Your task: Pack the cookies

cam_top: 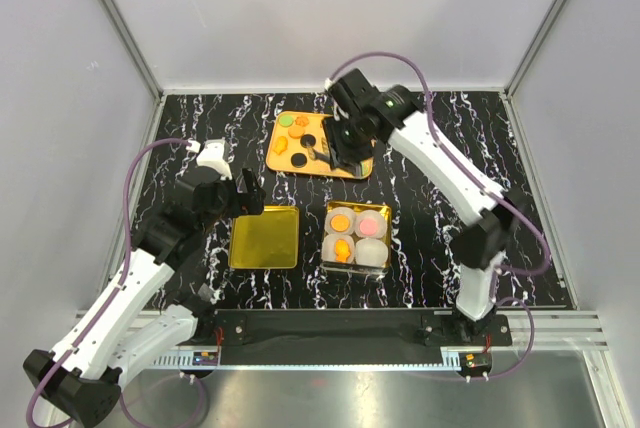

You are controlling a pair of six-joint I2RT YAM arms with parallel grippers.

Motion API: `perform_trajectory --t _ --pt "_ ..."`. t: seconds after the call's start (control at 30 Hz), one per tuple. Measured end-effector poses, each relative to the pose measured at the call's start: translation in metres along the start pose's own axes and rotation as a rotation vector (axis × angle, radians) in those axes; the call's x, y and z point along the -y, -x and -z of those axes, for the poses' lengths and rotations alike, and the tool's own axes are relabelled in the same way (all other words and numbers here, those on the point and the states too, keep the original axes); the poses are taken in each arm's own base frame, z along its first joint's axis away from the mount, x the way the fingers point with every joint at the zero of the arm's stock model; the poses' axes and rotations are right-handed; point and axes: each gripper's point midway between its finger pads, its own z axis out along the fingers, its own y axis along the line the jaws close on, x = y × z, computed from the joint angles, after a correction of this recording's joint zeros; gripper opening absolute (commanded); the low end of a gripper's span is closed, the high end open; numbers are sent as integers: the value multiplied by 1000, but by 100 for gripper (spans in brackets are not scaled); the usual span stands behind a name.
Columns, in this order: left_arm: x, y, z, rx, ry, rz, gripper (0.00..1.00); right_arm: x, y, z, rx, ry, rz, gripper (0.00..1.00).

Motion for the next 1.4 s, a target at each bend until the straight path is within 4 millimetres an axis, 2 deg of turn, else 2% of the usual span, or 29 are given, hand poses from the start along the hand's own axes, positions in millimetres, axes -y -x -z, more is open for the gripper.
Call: perform_trajectory --t 0.17,0.27,0.4,0.5,0.97,1.4 --pt "0 -1 -1 -3 2 0 99 -6 46 -52 20 -22 12 47" --pt "0 -1 -1 -4 2 0 99 -8 59 -80 15 -30 18 47" --pt "0 -1 -1 -5 3 0 99 -5 54 -113 -31 -48 18 48" --pt "0 -1 -1 -5 3 0 99 -1 48 -128 -62 -63 17 48" --pt "0 -1 -1 -5 3 0 99 -2 50 -138 -55 -63 8 54" --pt "0 -1 -1 -5 3 0 99 -2 38 -158 -98 -76 14 54"
